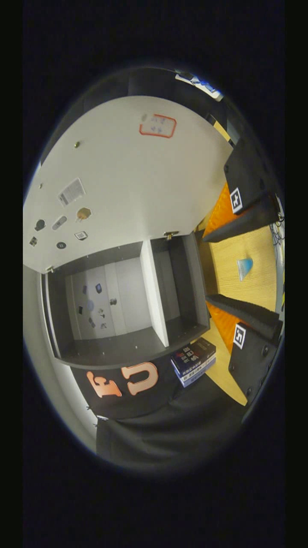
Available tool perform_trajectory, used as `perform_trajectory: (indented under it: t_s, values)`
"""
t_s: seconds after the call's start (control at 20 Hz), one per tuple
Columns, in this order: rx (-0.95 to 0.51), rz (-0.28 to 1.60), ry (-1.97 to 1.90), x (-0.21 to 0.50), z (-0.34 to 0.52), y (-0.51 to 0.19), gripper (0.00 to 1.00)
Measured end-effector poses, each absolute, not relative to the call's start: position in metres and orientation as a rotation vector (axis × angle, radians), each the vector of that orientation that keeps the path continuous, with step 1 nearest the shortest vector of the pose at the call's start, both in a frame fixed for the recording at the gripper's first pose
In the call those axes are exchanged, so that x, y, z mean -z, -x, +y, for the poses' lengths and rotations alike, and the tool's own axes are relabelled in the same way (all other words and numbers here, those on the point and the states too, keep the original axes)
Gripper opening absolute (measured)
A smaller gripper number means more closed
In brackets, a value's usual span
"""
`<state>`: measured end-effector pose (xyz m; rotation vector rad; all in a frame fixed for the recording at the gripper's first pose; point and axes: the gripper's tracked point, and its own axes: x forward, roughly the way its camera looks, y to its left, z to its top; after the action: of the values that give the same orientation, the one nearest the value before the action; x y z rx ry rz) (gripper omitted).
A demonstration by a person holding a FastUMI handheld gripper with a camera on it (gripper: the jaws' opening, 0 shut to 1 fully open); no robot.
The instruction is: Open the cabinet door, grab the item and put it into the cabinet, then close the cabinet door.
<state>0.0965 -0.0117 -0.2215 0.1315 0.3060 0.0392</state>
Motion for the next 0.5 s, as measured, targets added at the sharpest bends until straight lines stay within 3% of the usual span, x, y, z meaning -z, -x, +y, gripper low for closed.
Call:
perform_trajectory:
  t_s: [0.05, 0.2, 0.25, 0.3, 0.5]
  values:
    - [-0.041, 0.322, -0.117, 0.233, -0.008, -0.099, 0.81]
    - [-0.053, 0.366, -0.063, 0.269, 0.001, -0.108, 0.84]
    - [-0.057, 0.385, -0.043, 0.28, 0.002, -0.112, 0.95]
    - [-0.06, 0.399, -0.025, 0.293, 0.003, -0.117, 0.98]
    - [-0.07, 0.482, 0.01, 0.344, 0.001, -0.128, 0.98]
